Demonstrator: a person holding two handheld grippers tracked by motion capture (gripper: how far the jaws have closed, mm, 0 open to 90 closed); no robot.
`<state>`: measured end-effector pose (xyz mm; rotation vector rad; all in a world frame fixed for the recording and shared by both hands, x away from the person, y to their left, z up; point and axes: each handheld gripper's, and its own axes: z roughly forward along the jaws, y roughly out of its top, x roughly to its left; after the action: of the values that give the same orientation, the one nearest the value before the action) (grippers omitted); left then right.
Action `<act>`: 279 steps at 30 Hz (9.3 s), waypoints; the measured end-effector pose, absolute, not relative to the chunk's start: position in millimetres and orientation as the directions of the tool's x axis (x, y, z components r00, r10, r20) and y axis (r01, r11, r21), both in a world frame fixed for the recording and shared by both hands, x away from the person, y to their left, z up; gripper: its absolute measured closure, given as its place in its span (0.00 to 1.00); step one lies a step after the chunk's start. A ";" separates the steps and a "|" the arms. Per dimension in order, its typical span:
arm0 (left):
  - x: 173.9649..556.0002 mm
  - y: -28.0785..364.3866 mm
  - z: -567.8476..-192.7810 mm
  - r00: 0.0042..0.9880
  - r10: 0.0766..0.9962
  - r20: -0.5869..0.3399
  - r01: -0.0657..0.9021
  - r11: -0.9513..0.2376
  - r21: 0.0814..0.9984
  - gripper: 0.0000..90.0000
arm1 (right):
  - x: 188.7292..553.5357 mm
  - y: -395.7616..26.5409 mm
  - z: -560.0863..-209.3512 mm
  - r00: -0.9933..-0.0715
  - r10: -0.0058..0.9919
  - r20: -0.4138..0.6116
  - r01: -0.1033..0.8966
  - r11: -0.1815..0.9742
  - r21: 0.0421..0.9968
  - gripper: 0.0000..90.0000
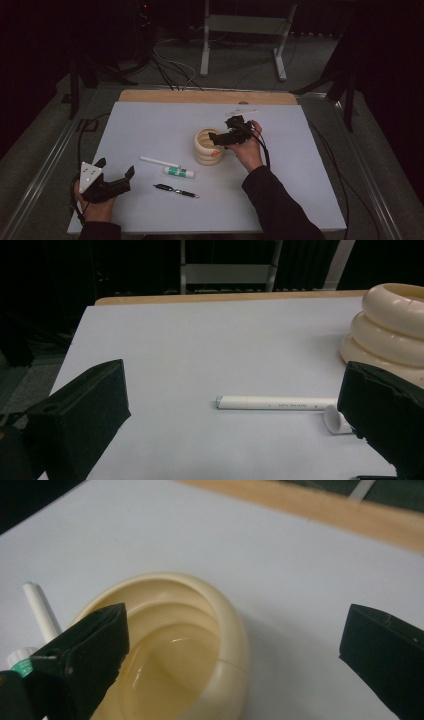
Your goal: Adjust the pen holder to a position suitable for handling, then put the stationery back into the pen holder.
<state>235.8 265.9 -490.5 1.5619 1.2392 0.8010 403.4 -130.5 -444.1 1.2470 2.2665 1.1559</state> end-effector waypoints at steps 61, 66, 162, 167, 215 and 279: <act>249.0 233.2 -460.1 0.530 0.845 0.077 0.361 -0.307 0.881 0.01 | 293.8 -294.0 -474.5 -0.490 0.871 0.039 0.312 0.133 0.941 0.00; 261.1 226.5 -451.0 0.579 0.812 0.074 0.353 -0.332 0.875 0.01 | 294.3 -293.4 -475.1 -0.487 0.873 0.030 0.314 0.143 0.938 0.00; 294.2 124.6 -474.5 0.960 0.280 -0.012 0.233 -0.775 0.587 0.90 | 293.2 -300.9 -477.3 -0.449 0.893 0.022 0.336 0.146 0.930 0.00; 297.3 131.7 -460.8 0.946 0.324 -0.003 0.252 -0.730 0.636 0.90 | 292.9 -303.2 -476.5 -0.461 0.885 0.065 0.333 0.105 0.937 0.00; 361.8 118.2 -392.4 0.813 0.581 0.023 0.280 -0.426 0.860 0.90 | 291.0 -298.5 -483.5 -0.469 0.881 0.052 0.301 0.104 0.948 0.00; 419.4 38.3 -414.6 0.778 0.623 -0.077 0.327 -0.298 0.897 0.89 | 291.3 -297.2 -483.4 -0.472 0.881 0.043 0.293 0.110 0.950 0.00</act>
<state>419.4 38.3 -414.6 1.9079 0.7217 0.3488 291.3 -297.2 -483.4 1.1397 1.8377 1.3708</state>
